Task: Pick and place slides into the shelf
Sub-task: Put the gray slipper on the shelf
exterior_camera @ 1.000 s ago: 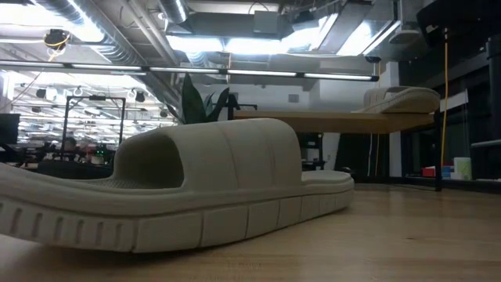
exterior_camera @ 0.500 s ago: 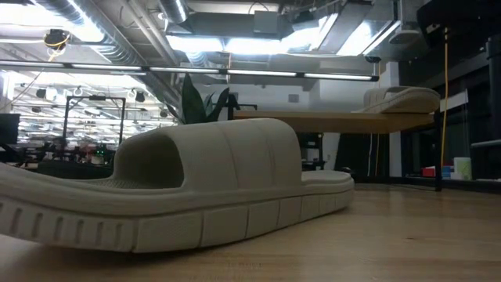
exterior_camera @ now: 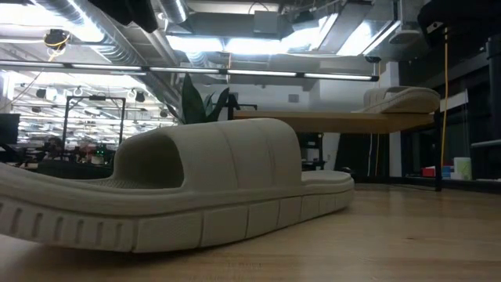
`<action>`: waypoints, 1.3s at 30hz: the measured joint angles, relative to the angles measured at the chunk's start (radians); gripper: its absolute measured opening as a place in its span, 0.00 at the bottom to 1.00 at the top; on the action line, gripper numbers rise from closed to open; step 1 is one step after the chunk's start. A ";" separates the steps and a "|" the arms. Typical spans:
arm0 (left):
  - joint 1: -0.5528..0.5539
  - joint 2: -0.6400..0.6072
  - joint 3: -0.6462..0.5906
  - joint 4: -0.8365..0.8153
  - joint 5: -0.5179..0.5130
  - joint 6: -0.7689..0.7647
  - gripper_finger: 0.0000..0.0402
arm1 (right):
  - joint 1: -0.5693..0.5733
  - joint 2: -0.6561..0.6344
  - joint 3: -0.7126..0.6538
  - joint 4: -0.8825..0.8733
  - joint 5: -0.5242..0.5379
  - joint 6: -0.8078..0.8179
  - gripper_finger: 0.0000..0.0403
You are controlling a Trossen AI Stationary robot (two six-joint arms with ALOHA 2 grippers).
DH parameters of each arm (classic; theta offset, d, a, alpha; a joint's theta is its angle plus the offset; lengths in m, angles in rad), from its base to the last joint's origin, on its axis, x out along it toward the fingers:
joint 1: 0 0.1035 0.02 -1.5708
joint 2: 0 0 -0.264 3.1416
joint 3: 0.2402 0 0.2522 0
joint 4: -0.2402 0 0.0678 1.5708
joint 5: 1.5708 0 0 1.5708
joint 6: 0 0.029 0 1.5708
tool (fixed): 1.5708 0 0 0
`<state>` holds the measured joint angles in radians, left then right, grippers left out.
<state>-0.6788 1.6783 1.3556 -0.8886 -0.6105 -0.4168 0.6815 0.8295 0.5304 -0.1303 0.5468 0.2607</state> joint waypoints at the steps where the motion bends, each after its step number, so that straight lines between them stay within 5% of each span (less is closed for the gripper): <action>1: 0.000 0.000 0.000 0.001 0.000 0.000 0.44 | 0.000 0.000 0.000 0.000 0.000 0.000 0.01; 15: -0.050 0.000 0.000 0.191 0.097 0.019 0.45 | 0.000 0.000 0.000 -0.001 0.000 -0.005 0.01; 22: -0.095 0.000 0.000 0.244 0.107 -0.163 0.45 | 0.000 0.000 0.000 -0.001 -0.001 0.000 0.01; 39: -0.148 0.061 0.002 0.445 0.150 -0.117 0.44 | 0.000 0.000 0.000 0.014 -0.001 0.023 0.01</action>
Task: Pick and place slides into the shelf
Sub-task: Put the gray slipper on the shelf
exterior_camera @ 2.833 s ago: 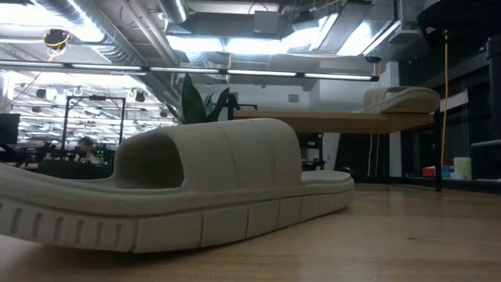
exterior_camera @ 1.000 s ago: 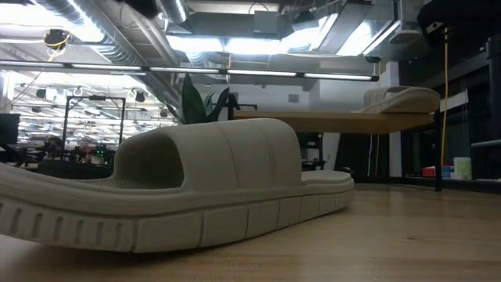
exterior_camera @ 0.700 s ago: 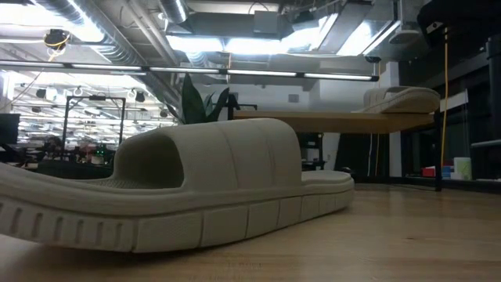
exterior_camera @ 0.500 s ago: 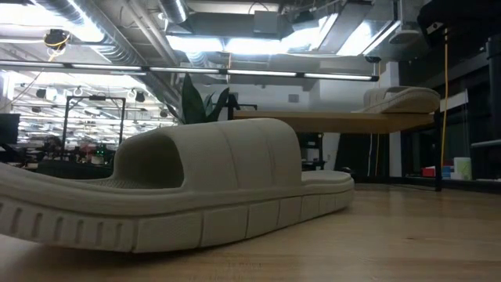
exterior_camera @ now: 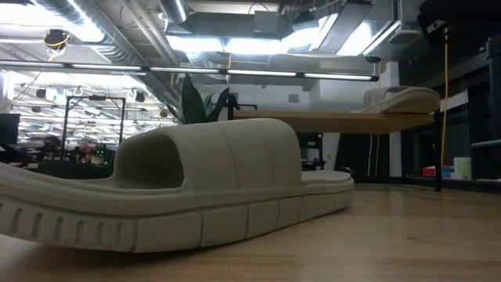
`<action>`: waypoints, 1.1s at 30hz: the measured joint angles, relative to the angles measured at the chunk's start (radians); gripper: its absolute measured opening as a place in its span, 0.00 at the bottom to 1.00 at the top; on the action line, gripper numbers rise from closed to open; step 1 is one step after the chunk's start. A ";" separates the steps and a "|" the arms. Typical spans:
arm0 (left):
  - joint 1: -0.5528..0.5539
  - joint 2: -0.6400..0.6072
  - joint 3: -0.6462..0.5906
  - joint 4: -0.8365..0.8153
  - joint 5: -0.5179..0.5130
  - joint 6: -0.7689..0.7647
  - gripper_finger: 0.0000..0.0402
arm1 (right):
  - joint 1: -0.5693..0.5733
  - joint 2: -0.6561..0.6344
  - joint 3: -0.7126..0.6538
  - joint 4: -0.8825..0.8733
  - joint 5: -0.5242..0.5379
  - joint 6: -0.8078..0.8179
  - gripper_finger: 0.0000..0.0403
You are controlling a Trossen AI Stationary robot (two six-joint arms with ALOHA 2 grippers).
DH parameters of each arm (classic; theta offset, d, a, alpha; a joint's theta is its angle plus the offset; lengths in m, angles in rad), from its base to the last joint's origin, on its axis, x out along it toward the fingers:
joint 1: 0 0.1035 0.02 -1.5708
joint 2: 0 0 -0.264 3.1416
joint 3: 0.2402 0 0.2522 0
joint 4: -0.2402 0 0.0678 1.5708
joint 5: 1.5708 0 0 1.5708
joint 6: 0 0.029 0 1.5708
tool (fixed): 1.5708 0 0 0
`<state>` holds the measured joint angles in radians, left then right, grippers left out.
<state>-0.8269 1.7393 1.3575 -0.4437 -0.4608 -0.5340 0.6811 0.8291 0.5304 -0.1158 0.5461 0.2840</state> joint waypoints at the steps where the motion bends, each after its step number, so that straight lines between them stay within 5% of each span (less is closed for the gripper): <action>1: 0.003 0.007 0.000 -0.001 0.010 -0.003 0.44 | 0.000 0.000 0.000 0.002 0.000 0.000 0.01; 33: 0.051 0.249 0.000 -0.048 0.106 0.261 0.44 | 0.000 0.083 0.000 0.006 0.001 0.000 0.01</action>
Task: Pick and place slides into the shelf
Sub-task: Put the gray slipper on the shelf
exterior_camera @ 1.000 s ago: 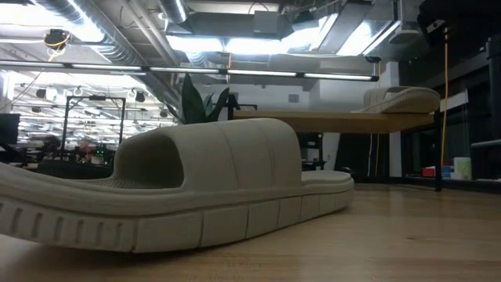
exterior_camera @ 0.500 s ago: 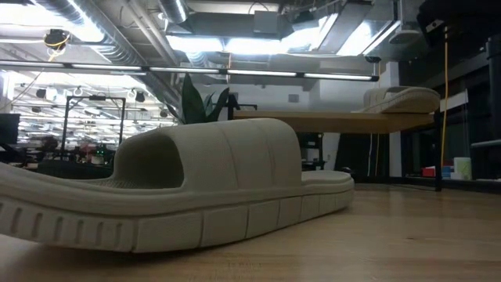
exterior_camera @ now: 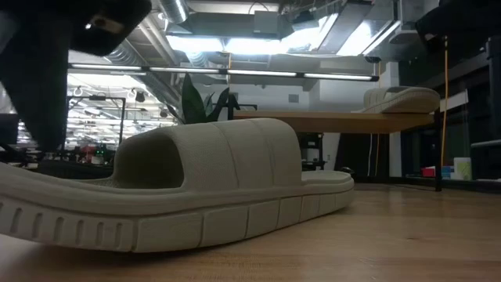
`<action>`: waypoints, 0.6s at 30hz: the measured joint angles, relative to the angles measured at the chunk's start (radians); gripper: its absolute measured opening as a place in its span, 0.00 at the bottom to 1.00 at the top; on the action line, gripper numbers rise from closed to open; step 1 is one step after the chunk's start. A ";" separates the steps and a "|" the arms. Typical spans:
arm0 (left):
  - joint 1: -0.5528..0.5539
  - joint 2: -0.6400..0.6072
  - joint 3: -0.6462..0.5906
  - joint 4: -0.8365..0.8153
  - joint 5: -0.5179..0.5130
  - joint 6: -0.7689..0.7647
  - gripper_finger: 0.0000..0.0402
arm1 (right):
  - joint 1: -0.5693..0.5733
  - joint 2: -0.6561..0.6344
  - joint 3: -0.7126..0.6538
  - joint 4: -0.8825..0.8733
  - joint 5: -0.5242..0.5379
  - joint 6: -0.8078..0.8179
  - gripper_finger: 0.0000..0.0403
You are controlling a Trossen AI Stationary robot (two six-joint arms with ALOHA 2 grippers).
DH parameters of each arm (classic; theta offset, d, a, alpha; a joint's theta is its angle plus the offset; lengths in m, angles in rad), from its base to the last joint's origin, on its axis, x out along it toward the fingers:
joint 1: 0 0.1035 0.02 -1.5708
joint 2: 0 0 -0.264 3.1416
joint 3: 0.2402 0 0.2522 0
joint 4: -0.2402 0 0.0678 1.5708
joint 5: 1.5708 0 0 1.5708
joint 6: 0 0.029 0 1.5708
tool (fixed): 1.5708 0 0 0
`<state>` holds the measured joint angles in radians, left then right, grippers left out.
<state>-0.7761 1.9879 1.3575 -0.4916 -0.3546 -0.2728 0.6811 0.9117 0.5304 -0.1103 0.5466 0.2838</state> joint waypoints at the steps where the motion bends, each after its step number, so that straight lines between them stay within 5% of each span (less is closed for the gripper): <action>1: 0.000 0.005 0.000 -0.001 0.000 0.006 0.44 | 0.000 0.004 0.000 0.002 0.000 -0.001 0.01; 18: 0.026 0.023 -0.001 -0.076 -0.045 0.020 0.44 | 0.000 0.010 0.000 0.007 0.000 -0.007 0.01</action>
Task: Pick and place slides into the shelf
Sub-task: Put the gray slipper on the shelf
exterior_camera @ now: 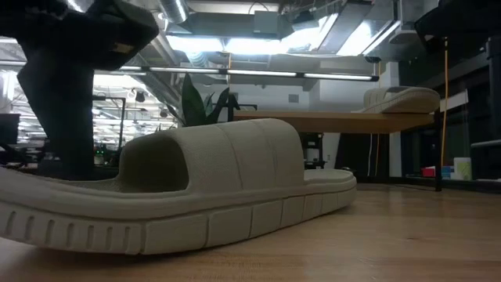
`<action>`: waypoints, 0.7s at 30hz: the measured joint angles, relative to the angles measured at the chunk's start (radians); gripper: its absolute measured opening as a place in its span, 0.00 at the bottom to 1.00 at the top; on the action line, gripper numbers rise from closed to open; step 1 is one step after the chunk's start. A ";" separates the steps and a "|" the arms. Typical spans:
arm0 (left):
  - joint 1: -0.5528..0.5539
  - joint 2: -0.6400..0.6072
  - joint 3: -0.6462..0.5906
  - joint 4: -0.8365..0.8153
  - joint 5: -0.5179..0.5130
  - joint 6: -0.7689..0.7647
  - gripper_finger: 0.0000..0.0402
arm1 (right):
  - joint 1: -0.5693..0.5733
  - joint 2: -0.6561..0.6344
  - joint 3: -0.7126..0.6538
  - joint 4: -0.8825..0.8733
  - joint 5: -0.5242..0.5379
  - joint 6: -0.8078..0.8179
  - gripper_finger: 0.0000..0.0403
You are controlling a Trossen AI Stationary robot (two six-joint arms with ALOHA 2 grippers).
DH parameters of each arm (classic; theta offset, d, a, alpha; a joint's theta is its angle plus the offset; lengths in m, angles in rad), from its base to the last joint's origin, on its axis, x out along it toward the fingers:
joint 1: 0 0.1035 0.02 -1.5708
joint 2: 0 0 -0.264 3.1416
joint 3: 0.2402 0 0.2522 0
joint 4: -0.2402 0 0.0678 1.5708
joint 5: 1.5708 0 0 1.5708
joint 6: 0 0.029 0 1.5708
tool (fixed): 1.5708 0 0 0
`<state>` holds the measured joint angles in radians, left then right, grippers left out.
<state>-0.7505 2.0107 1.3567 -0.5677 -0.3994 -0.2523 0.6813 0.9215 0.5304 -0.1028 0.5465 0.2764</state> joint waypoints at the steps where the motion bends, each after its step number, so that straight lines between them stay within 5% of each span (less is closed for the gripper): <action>1: 0.003 0.005 0.001 0.003 0.008 0.000 0.44 | 0.000 0.000 0.000 0.000 0.000 -0.001 0.01; 21: 0.010 0.032 0.000 0.037 0.022 -0.004 0.37 | 0.000 0.000 0.000 0.000 0.000 -0.026 0.01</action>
<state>-0.7403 2.0430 1.3571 -0.5307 -0.3775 -0.2567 0.6811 0.9211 0.5304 -0.1028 0.5465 0.2508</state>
